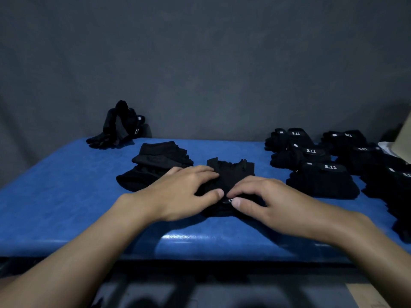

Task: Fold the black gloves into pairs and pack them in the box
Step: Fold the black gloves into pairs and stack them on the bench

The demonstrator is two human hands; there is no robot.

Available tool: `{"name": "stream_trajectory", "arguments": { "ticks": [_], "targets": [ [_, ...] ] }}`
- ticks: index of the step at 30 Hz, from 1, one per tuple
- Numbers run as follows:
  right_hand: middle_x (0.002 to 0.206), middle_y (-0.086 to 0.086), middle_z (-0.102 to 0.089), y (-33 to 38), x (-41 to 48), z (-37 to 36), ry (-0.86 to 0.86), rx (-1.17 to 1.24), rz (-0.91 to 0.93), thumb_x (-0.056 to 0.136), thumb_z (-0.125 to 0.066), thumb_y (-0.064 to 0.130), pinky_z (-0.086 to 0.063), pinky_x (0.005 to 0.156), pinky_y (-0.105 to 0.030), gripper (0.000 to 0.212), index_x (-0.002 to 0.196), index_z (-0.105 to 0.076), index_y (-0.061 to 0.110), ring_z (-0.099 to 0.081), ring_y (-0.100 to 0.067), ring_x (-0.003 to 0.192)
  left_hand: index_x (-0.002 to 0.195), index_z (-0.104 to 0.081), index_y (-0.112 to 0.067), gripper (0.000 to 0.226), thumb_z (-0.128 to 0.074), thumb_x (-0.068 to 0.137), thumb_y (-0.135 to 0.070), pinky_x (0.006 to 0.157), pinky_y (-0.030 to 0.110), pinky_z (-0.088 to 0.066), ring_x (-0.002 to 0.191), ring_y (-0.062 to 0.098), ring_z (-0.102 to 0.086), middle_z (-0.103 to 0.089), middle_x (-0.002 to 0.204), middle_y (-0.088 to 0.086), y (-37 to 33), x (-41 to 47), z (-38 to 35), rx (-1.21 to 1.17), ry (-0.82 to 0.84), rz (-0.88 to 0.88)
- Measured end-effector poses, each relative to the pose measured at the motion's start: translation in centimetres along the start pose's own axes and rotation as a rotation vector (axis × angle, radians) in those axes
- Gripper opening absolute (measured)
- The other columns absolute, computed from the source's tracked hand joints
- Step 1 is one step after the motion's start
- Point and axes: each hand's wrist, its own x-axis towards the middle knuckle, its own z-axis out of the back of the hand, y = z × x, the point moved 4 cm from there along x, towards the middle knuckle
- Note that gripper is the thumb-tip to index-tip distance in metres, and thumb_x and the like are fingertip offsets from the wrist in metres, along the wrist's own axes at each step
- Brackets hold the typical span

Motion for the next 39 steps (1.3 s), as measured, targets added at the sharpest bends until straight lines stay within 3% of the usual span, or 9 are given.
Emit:
{"name": "stream_trajectory", "arguments": {
  "ticks": [4, 6, 9, 13, 23, 26, 30, 33, 39],
  "targets": [
    [0.11, 0.022, -0.06, -0.1, 0.2, 0.0, -0.043, 0.029, -0.009, 0.094, -0.046, 0.049, -0.043, 0.1, -0.039, 0.028, 0.11, -0.066, 0.038, -0.055, 0.001, 0.108, 0.154, -0.027, -0.034, 0.094, -0.012, 0.073, -0.081, 0.12, 0.033, -0.013, 0.147, 0.002, -0.018, -0.023, 0.161, -0.016, 0.2, 0.0, -0.2, 0.094, 0.059, 0.015],
    [0.128, 0.021, -0.054, -0.2, 0.3, 0.1, -0.08, 0.023, -0.02, 0.093, -0.045, 0.052, -0.037, 0.109, -0.038, 0.036, 0.122, -0.06, 0.038, -0.047, -0.001, 0.123, 0.156, -0.021, -0.035, 0.096, -0.011, 0.072, -0.081, 0.121, 0.033, -0.01, 0.148, 0.001, -0.014, -0.018, 0.163, -0.016, 0.1, 0.1, -0.2, 0.121, 0.101, 0.023],
    [0.161, 0.007, -0.021, -0.5, 0.7, -0.3, 0.044, -0.08, -0.097, 0.095, -0.045, 0.054, -0.014, 0.121, -0.03, 0.064, 0.152, -0.029, 0.028, -0.013, -0.008, 0.149, 0.157, -0.012, -0.036, 0.088, -0.021, 0.082, -0.08, 0.122, 0.034, -0.006, 0.149, 0.0, -0.008, -0.008, 0.165, -0.016, 0.3, 0.3, -0.4, 0.149, 0.171, 0.037],
    [0.165, 0.002, 0.002, -1.0, 0.8, -1.2, 0.229, -0.178, -0.144, 0.096, -0.036, 0.06, -0.002, 0.122, -0.026, 0.079, 0.157, -0.003, 0.023, 0.006, -0.009, 0.15, 0.157, -0.01, -0.038, 0.081, -0.03, 0.089, -0.075, 0.122, 0.033, -0.003, 0.149, 0.0, -0.005, -0.004, 0.165, -0.017, 0.5, 0.3, -0.2, 0.142, 0.198, 0.039],
    [0.164, 0.01, -0.003, -0.9, 1.7, -1.2, 0.174, 0.021, -0.142, 0.094, -0.049, 0.055, -0.002, 0.112, -0.013, 0.083, 0.157, -0.001, 0.028, 0.004, 0.002, 0.147, 0.149, 0.004, -0.056, 0.091, -0.009, 0.067, -0.094, 0.119, 0.049, -0.007, 0.153, 0.022, -0.006, -0.008, 0.166, -0.001, 2.4, -0.4, -0.3, 0.231, 0.219, 0.192],
    [0.164, 0.009, -0.005, -0.9, 2.1, -1.2, 0.165, 0.05, -0.14, 0.093, -0.052, 0.054, -0.002, 0.11, -0.012, 0.084, 0.157, -0.003, 0.029, 0.003, 0.002, 0.147, 0.152, 0.007, -0.049, 0.097, -0.007, 0.067, -0.094, 0.118, 0.049, -0.011, 0.151, 0.016, -0.007, -0.006, 0.166, -0.006, 2.4, -0.5, -0.3, 0.262, 0.139, 0.178],
    [0.164, 0.01, -0.004, -1.1, 1.9, -0.9, 0.166, 0.034, -0.141, 0.093, -0.053, 0.054, -0.002, 0.113, -0.015, 0.084, 0.157, -0.004, 0.029, 0.007, 0.0, 0.148, 0.155, -0.02, -0.038, 0.092, -0.016, 0.077, -0.085, 0.119, 0.038, -0.015, 0.147, 0.002, -0.015, -0.015, 0.162, -0.017, 1.0, -0.5, 0.3, 0.128, -0.035, -0.005],
    [0.163, 0.013, -0.001, -1.0, 1.6, -0.9, 0.197, 0.023, -0.142, 0.091, -0.053, 0.057, -0.001, 0.118, -0.021, 0.085, 0.156, -0.004, 0.03, 0.01, 0.001, 0.147, 0.152, -0.032, -0.036, 0.084, -0.015, 0.081, -0.078, 0.119, 0.028, -0.013, 0.144, -0.005, -0.018, -0.023, 0.16, -0.02, 0.6, -0.5, 0.1, 0.074, -0.005, -0.061],
    [0.163, 0.016, -0.001, -0.7, 1.3, -0.4, 0.195, -0.044, -0.059, 0.088, -0.06, 0.053, -0.002, 0.122, -0.029, 0.08, 0.153, -0.017, 0.039, 0.013, 0.002, 0.146, 0.155, -0.019, -0.042, 0.088, -0.006, 0.076, -0.079, 0.121, 0.03, -0.008, 0.148, -0.003, -0.01, -0.009, 0.164, -0.018, 1.2, -0.1, -0.9, 0.111, 0.091, -0.014]
  ]
}}
